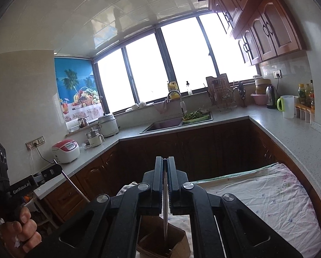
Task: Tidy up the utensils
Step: 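Lift and carry the metal chopsticks in both tools over the wooden holder, then lower the metal chopsticks into the holder and open both tools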
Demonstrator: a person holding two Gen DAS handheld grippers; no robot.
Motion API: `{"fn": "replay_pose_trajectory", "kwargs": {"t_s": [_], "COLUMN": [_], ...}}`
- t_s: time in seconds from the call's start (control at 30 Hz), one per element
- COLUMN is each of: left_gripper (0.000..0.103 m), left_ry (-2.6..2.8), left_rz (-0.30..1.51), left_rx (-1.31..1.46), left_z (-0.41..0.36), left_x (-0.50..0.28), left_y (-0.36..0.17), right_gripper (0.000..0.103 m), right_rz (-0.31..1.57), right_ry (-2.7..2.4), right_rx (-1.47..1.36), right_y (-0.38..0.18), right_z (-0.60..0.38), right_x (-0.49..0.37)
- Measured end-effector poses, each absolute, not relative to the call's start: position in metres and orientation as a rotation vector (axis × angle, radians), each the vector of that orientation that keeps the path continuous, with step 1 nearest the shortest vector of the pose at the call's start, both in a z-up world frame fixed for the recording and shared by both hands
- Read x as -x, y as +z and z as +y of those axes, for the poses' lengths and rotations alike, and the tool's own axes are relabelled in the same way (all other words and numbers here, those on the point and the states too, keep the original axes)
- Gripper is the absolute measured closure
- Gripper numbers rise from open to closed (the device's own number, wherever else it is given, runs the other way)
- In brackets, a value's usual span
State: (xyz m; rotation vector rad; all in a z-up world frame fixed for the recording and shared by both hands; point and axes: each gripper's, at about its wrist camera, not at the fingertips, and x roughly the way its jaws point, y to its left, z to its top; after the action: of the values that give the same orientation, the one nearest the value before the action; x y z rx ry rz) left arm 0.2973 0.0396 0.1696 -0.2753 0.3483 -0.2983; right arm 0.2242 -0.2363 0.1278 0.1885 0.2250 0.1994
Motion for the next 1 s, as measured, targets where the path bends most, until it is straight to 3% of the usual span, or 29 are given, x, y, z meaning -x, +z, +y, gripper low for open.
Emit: {"fn": "replay_pose_trajectory", "kwargs": {"t_s": [0.43, 1.0], "left_gripper": [0.099, 0.099], "left_ry": [-0.251, -0.234], "left_rz": [0.483, 0.511], "left_rx": [0.304, 0.252], "left_z": [0.019, 0.011], "left_x": [-0.348, -0.351], "left_y": [0.089, 0.088], "right_gripper": [0.099, 0.098], "right_rz": [0.29, 0.329], "right_ry": [0.166, 0.168], "right_rx": [-0.281, -0.27], "right_y": [0.054, 0.049], "right_z": [-0.245, -0.25], "right_x": [-0.259, -0.266]}}
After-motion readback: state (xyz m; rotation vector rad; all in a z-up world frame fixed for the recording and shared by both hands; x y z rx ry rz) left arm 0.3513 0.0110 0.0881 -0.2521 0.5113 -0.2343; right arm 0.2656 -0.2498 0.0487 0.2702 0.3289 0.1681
